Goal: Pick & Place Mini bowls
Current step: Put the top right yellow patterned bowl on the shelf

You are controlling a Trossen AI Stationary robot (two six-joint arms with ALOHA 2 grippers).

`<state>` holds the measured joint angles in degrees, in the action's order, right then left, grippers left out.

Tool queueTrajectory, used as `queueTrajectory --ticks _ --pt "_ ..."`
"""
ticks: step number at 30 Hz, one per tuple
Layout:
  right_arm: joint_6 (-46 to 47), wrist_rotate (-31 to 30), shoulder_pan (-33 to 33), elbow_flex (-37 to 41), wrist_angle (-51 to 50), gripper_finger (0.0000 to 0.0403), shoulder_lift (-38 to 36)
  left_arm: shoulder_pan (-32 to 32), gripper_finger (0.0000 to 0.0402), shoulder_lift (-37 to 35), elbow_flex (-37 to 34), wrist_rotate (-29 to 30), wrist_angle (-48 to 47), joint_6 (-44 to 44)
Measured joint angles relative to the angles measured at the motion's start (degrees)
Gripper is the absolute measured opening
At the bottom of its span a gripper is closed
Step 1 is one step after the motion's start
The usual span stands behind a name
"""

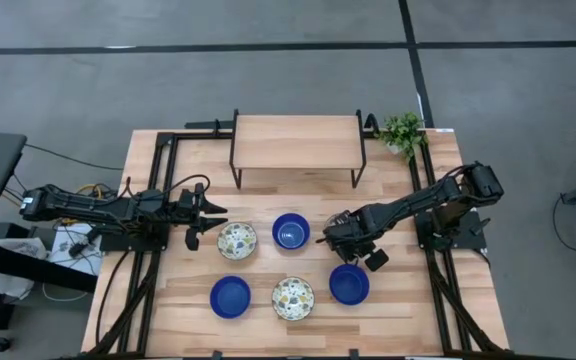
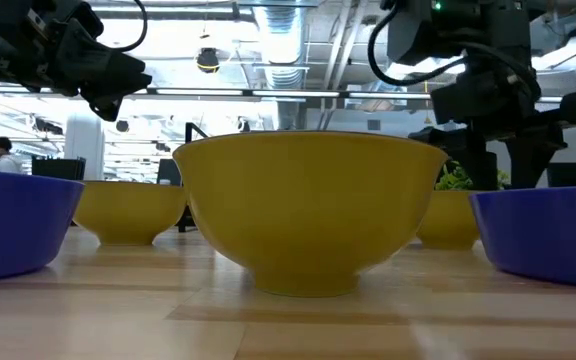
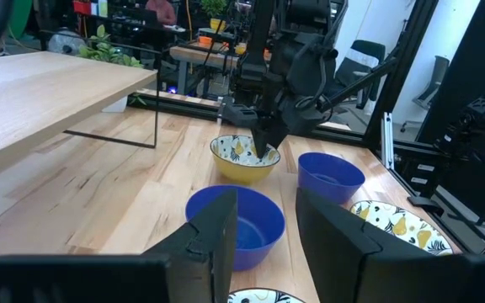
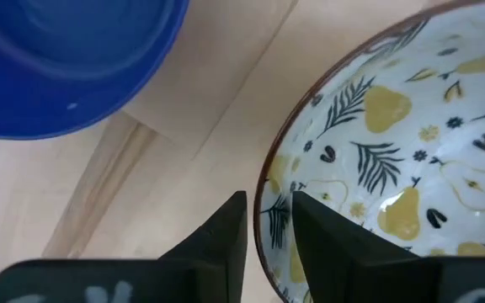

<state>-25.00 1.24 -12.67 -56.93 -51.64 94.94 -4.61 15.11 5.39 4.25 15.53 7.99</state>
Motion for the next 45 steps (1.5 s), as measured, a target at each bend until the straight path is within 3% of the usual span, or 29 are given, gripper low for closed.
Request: queueTrajectory --ticks 7,14,18,28,34,45 --pt "2.5 -1.3 0.0 0.0 0.5 0.0065 0.0 0.0 0.0122 0.0 0.0 0.0 0.0 0.0" --pt "2.6 -4.5 -0.1 -0.3 1.5 0.001 -0.4 0.0 0.0122 0.0 0.0 0.0 0.0 0.0" --pt "4.8 -7.5 -0.1 -0.9 0.6 0.0011 -0.1 0.0 0.0122 0.0 0.0 0.0 0.0 0.0" --pt "10.1 -4.7 0.0 -10.4 -6.3 0.0003 0.1 0.0 0.0122 0.0 0.0 0.0 0.0 0.0" --pt "10.1 0.2 0.0 -19.9 -11.4 0.0001 0.1 0.0 0.0122 0.0 0.0 0.0 0.0 0.0" --pt "10.0 18.8 0.5 -38.9 -15.8 0.0001 0.0 0.0 0.0122 0.0 0.0 0.0 0.0 0.0"
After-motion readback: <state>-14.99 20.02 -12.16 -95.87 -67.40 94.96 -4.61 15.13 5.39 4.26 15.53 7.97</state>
